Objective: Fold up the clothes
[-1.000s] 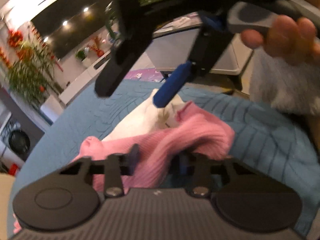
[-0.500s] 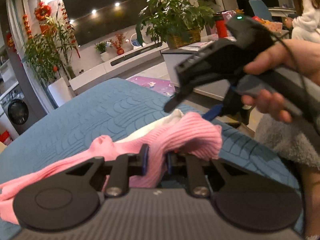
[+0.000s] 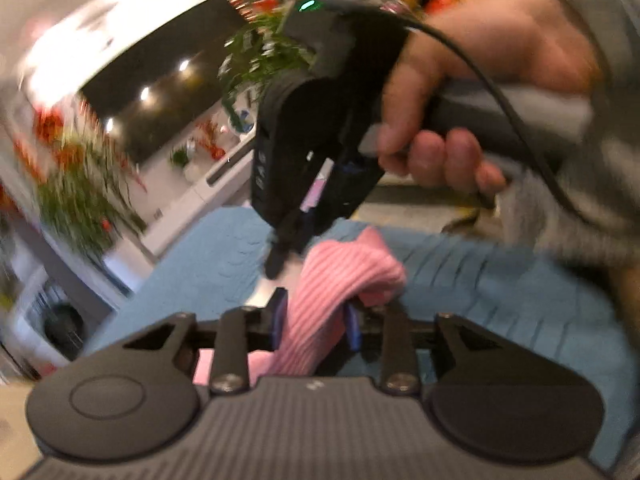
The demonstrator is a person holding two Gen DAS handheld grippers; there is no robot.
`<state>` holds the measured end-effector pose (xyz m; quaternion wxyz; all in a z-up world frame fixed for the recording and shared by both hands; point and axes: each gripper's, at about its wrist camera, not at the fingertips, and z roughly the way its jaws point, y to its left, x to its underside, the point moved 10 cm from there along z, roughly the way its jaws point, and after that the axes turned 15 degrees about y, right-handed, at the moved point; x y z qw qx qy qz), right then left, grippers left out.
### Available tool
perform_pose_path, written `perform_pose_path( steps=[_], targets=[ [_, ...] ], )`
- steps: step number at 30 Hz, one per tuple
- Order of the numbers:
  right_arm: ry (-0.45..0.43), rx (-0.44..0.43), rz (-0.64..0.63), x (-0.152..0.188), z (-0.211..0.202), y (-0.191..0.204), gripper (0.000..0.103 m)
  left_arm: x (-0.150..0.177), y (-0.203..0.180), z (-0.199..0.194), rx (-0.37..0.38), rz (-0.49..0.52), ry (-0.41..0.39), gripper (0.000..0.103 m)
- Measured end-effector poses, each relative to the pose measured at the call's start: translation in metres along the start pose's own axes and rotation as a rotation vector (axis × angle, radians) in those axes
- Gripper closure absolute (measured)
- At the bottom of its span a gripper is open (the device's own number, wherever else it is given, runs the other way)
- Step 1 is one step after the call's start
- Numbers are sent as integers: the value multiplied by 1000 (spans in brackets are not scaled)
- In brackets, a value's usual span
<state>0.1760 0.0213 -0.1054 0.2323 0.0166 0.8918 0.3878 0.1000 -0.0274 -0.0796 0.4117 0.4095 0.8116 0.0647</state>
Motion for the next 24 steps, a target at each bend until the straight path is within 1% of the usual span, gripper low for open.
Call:
perform_pose_path(
  steps=[1, 3, 7, 9, 10, 11, 13, 14, 15, 17, 18, 19, 20, 21, 22, 23, 24],
  targets=[
    [-4, -17, -20, -5, 0, 11, 91, -1, 6, -1, 11, -42, -1, 77],
    [-6, -40, -52, -17, 4, 29, 91, -2, 32, -5, 17, -168, -14, 80],
    [2, -87, -91, -42, 24, 64, 91, 7, 79, -17, -8, -397, -29, 82],
    [10, -112, -102, -48, 35, 79, 91, 24, 113, -25, 4, -591, -37, 82],
    [16, -123, -117, -53, 45, 91, 91, 31, 124, -27, 9, -654, -37, 82],
    [21, -126, -132, -56, 55, 101, 91, 45, 138, -24, 20, -748, -20, 82],
    [35, -121, -148, -61, 76, 116, 91, 82, 170, -13, 52, -970, 31, 73],
    [54, -115, -141, -63, 91, 118, 90, 102, 178, -3, 84, -1079, 65, 70],
    [89, -111, -120, -63, 108, 117, 89, 124, 185, 7, 122, -1190, 102, 67],
    [190, -76, -63, -61, 141, 107, 89, 157, 190, 24, 222, -1387, 147, 67],
    [225, -53, -39, -60, 151, 101, 90, 168, 193, 30, 273, -1468, 131, 67],
    [213, -37, -34, -62, 151, 99, 90, 171, 197, 29, 266, -1482, 122, 67],
    [189, -32, -39, -65, 147, 99, 86, 170, 201, 26, 232, -1467, 124, 67],
    [140, -54, -63, -69, 135, 105, 78, 168, 205, 23, 198, -1452, 126, 62],
    [82, -82, -92, -73, 120, 112, 72, 166, 206, 21, 159, -1429, 131, 50],
    [13, -112, -128, -75, 102, 118, 54, 163, 206, 19, 117, -1403, 136, 44],
    [-36, -118, -160, -74, 87, 121, 31, 160, 206, 16, 75, -1376, 141, 40]
  ],
)
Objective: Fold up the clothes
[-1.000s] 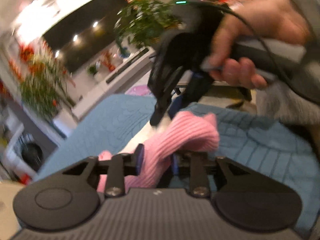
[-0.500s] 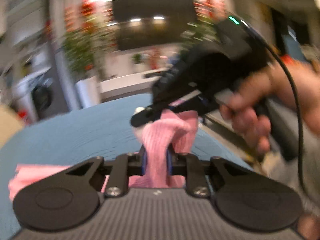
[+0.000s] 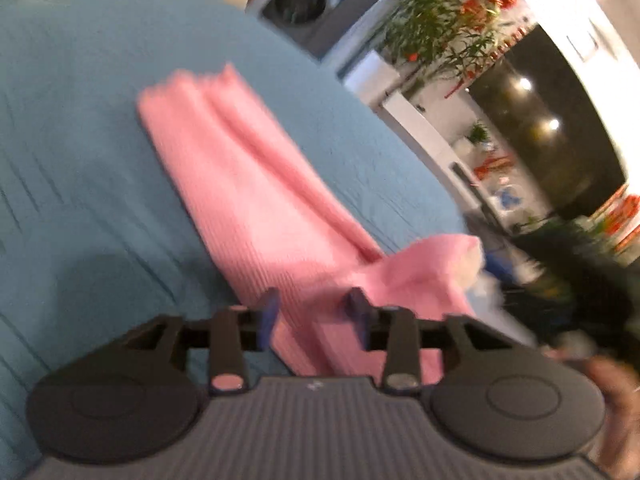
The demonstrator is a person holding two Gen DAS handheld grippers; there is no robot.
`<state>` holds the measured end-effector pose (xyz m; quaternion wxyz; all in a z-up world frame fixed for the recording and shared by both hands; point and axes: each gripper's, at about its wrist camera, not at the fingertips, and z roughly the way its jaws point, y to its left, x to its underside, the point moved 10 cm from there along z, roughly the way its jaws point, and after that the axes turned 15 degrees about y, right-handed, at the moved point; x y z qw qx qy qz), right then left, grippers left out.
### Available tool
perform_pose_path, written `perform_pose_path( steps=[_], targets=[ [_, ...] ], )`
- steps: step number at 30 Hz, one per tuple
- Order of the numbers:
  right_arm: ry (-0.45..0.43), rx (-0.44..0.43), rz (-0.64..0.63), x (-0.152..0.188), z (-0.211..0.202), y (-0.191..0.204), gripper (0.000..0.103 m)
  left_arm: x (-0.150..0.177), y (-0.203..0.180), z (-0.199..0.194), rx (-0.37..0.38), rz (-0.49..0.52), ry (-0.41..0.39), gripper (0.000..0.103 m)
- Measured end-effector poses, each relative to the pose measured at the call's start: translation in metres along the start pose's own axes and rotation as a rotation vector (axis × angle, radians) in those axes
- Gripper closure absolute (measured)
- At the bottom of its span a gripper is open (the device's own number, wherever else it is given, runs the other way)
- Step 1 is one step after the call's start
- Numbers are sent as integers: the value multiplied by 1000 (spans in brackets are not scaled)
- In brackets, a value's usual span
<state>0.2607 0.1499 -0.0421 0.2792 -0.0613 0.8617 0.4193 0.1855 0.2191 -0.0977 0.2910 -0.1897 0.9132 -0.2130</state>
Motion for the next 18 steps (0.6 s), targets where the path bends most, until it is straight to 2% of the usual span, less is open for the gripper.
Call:
perform_pose_path(
  steps=[1, 2, 3, 6, 8, 9, 11, 14, 16, 18],
  targets=[
    [-48, 5, -42, 2, -15, 5, 21, 1, -2, -1, -10, 8, -3, 40],
    [-83, 25, -108, 7, -27, 10, 19, 4, -4, -1, -5, 0, 10, 40],
    [-78, 36, -185, 16, -32, 16, 19, 7, -6, 0, 3, -12, 26, 40],
    [50, 33, -381, 53, -18, 30, 22, 14, -4, -8, 10, -37, 36, 40],
    [111, 26, -436, 71, -2, 30, 24, 13, -4, -18, 15, -47, 22, 40],
    [118, -3, -419, 74, 4, 27, 24, 9, -4, -27, 19, -52, -5, 40],
    [123, -96, -330, 71, 13, 19, 24, 1, -5, -36, 13, -43, -67, 39],
    [99, -305, -95, 48, 18, -1, 23, -14, -9, -50, 6, -36, -153, 33],
    [67, -468, 138, 28, 21, -21, 23, -15, -16, -63, 9, -19, -195, 30],
    [27, -618, 396, 18, 22, -51, 25, -11, -36, -70, 50, 54, -203, 23]
  ],
)
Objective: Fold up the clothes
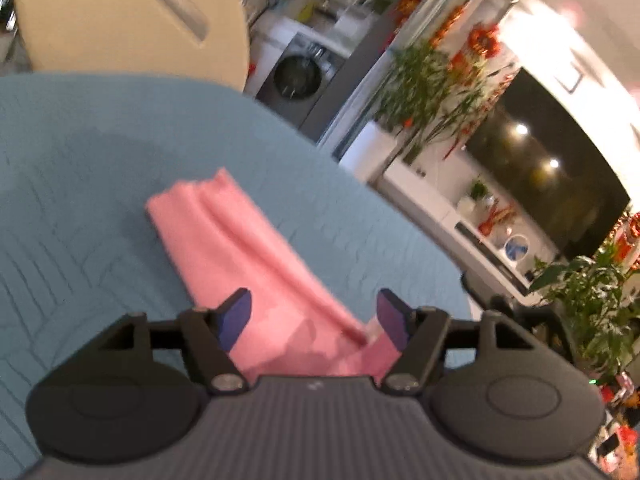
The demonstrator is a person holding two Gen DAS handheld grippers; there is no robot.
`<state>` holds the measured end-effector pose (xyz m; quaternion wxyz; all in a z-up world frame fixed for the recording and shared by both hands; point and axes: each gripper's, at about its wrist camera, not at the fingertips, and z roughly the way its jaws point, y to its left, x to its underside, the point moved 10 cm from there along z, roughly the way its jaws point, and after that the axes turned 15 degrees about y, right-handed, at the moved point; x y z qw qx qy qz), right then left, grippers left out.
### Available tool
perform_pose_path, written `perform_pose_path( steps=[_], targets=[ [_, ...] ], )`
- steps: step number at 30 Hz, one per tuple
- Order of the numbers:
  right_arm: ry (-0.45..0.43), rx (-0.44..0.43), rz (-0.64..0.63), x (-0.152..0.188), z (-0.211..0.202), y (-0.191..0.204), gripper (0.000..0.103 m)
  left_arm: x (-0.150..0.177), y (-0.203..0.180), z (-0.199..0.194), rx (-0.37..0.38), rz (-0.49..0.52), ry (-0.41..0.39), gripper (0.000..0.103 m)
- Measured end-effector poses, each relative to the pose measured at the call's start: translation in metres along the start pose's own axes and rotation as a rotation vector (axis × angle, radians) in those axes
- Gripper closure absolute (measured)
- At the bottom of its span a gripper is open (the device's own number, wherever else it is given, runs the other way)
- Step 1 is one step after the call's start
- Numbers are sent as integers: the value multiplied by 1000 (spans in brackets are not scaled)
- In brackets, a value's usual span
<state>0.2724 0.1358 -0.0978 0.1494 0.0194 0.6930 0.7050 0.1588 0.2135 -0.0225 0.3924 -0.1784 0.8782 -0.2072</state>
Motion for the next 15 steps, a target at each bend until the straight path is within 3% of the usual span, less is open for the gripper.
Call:
perform_pose_path(
  steps=[2, 4, 6, 7, 9, 10, 14, 15],
  targets=[
    [-18, -70, 77, -8, -10, -7, 26, 6, -29, -3, 94, 98, 14, 20],
    [-9, -67, 75, -8, -12, -6, 26, 21, -68, -1, 241, 223, 64, 16],
    [-3, -52, 60, -6, -13, -5, 26, 38, -96, 5, 347, 318, 128, 14],
    [-2, -40, 45, -4, -13, -4, 26, 43, -102, 8, 360, 344, 146, 14],
    [6, -26, 23, -3, -19, -2, 26, 54, -100, 30, 247, 397, 178, 15],
    [9, -20, 16, -3, -22, -1, 26, 54, -91, 36, 214, 385, 170, 10],
    [13, -12, 16, -4, -28, 0, 26, 51, -45, 61, 56, 271, 203, 7],
    [6, -1, 8, -5, -29, 1, 25, 50, -35, 64, 59, 235, 205, 6]
  ],
)
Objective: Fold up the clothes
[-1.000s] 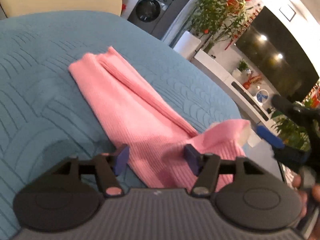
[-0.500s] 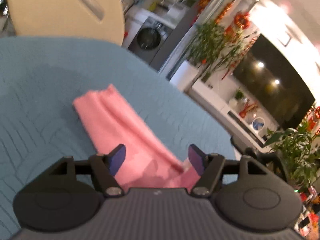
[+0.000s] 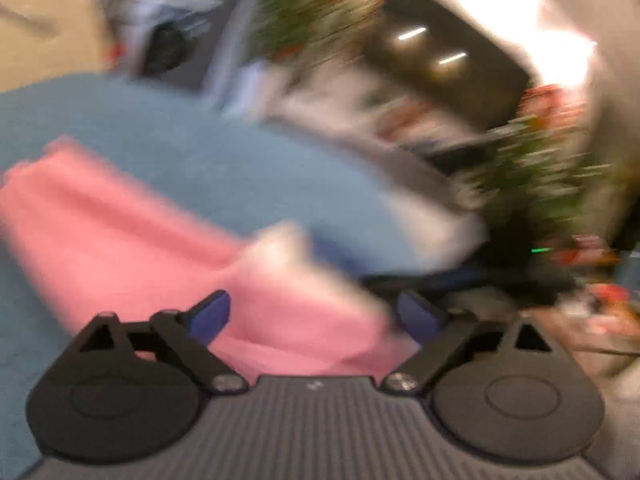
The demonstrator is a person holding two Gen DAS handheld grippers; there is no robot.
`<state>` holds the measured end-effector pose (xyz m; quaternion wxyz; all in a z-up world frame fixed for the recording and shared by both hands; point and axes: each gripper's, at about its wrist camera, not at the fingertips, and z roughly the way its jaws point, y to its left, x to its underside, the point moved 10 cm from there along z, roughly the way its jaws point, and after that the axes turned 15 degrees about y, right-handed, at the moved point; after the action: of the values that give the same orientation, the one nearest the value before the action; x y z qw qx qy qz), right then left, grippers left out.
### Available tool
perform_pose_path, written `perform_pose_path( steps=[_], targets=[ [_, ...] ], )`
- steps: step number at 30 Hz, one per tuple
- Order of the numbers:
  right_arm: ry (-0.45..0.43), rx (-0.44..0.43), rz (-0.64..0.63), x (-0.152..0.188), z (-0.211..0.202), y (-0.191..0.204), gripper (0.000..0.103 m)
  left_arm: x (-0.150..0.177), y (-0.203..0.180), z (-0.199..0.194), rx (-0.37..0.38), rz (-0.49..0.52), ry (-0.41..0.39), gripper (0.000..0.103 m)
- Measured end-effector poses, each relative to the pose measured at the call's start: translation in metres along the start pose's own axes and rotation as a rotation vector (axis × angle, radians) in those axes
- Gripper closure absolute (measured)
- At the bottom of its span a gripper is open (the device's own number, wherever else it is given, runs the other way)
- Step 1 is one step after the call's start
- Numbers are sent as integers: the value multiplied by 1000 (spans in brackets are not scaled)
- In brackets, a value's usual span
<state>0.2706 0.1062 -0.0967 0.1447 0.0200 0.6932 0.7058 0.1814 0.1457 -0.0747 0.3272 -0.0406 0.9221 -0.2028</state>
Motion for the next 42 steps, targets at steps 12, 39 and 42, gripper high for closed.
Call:
perform_pose_path(
  steps=[12, 39, 42],
  targets=[
    [117, 800, -577, 52, -46, 39, 22, 2, -4, -18, -198, 110, -35, 5],
    [132, 705, -447, 104, 7, 28, 61, -11, 20, -2, -266, 157, 137, 8],
    [124, 710, -430, 123, -12, 43, 61, 11, -4, -9, -161, 218, 225, 8]
  ],
)
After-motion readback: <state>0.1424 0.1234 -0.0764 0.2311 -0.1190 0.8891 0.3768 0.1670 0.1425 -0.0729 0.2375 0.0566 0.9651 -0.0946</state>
